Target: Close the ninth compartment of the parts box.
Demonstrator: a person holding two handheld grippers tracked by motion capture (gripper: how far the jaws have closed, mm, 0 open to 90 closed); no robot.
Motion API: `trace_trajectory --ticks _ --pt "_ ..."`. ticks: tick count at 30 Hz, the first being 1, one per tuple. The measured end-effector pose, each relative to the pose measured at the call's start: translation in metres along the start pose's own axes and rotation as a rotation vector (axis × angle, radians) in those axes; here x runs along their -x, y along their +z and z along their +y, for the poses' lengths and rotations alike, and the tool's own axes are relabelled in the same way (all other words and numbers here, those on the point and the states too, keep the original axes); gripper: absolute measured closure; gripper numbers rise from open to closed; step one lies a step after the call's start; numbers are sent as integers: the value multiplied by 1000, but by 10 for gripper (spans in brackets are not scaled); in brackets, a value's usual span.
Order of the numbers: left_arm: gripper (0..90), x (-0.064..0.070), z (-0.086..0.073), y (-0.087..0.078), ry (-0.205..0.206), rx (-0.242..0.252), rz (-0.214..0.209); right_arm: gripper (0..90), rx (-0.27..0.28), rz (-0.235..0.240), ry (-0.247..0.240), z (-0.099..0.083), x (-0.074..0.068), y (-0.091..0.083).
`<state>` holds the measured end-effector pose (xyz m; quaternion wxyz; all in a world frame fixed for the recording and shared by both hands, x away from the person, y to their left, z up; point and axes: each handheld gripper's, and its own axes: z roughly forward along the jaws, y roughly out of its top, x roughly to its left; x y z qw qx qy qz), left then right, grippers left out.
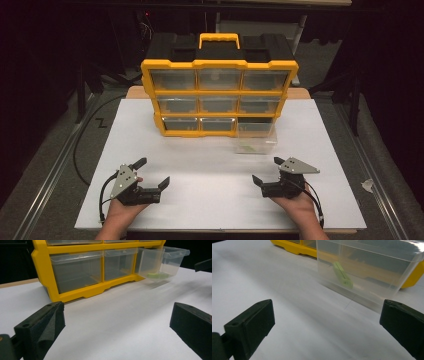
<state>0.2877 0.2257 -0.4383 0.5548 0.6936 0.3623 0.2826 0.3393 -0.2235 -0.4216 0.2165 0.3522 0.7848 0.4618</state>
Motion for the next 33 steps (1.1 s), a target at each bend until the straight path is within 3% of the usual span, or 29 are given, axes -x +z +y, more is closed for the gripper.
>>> trace_trajectory --ticks 19,33 --pt "4 0 1 0 -10 13 -5 231 35 -17 11 -1 4 -11" --pt "4 1 1 0 1 13 -7 503 38 -46 6 -2 3 -13"
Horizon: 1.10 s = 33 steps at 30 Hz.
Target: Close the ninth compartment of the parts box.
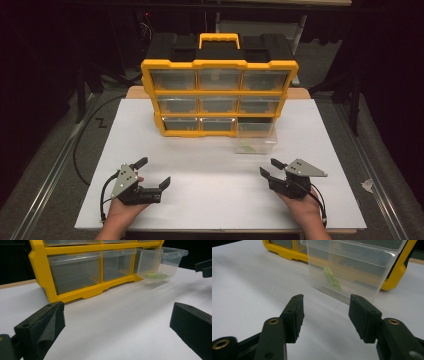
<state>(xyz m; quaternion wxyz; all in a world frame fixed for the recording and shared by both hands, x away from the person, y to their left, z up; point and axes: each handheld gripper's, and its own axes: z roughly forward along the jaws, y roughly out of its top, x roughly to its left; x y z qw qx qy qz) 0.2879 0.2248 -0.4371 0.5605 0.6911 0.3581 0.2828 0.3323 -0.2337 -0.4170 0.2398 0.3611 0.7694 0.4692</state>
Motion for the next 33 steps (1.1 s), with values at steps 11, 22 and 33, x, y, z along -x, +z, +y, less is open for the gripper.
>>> trace_trajectory --ticks 11,22,33 --pt "4 0 0 1 2 0 -2 762 -1 -32 12 1 0 -2" --pt "4 -1 0 0 0 7 -9 900 -15 -48 -19 2 -5 0" --pt "4 -1 1 0 7 11 3 900 -28 -25 -7 2 -6 6"
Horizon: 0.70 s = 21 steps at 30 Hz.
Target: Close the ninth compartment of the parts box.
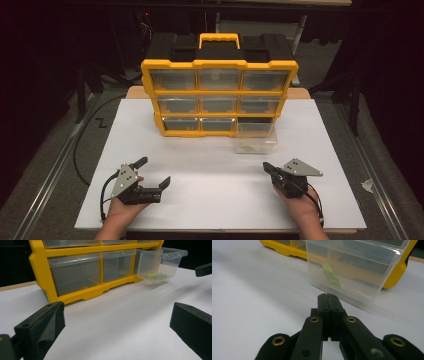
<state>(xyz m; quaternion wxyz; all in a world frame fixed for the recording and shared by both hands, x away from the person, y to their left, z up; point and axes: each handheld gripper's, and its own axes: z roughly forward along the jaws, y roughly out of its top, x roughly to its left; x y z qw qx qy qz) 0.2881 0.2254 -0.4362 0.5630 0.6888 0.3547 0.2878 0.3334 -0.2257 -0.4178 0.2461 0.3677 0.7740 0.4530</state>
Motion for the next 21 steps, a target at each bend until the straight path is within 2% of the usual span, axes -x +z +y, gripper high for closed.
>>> trace_trajectory --ticks 4,13,21 --pt "4 -1 0 -1 -3 0 2 900 10 4 13 2 0 5" --pt "4 -2 0 -1 -5 11 1 900 -3 -33 -8 8 -3 19" --pt "4 -1 1 -2 -3 12 -1 900 -3 -34 -7 13 -1 27"
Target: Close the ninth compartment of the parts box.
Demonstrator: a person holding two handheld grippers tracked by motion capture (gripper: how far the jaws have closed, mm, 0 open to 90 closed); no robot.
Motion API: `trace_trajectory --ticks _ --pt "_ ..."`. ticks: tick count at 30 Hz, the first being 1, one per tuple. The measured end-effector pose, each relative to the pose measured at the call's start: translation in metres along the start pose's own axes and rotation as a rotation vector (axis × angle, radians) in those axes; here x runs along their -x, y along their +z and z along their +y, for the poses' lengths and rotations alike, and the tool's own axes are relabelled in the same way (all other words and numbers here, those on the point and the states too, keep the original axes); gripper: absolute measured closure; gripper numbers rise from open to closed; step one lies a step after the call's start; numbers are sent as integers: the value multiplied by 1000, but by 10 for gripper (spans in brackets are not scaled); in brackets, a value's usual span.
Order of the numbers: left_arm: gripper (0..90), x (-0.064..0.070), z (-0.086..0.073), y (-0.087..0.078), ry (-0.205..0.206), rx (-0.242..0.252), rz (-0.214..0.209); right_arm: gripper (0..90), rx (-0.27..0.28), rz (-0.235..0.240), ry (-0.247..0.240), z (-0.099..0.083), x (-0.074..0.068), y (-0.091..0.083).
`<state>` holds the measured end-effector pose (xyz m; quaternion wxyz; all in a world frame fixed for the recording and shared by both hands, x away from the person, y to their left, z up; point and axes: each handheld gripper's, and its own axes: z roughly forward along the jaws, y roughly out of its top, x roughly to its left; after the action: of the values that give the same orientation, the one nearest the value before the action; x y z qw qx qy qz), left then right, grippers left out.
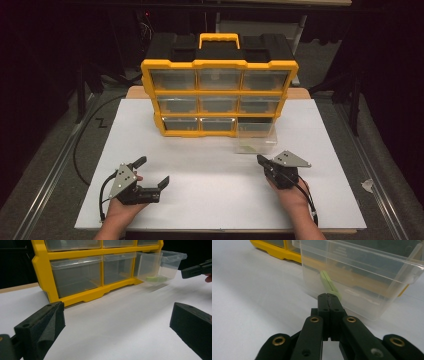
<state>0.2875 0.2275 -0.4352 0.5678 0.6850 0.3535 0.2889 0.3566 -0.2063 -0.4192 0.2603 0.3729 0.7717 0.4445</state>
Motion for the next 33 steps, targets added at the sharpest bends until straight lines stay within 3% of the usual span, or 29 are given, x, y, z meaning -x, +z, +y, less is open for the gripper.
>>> trace_trajectory --ticks 15,27,33 --pt "4 0 0 0 -1 5 0 900 34 -34 18 10 4 12" --pt "4 -1 0 -1 -4 3 1 900 79 -49 2 20 4 9" --pt "4 -1 0 -1 -3 5 0 900 68 -67 -18 23 2 11"
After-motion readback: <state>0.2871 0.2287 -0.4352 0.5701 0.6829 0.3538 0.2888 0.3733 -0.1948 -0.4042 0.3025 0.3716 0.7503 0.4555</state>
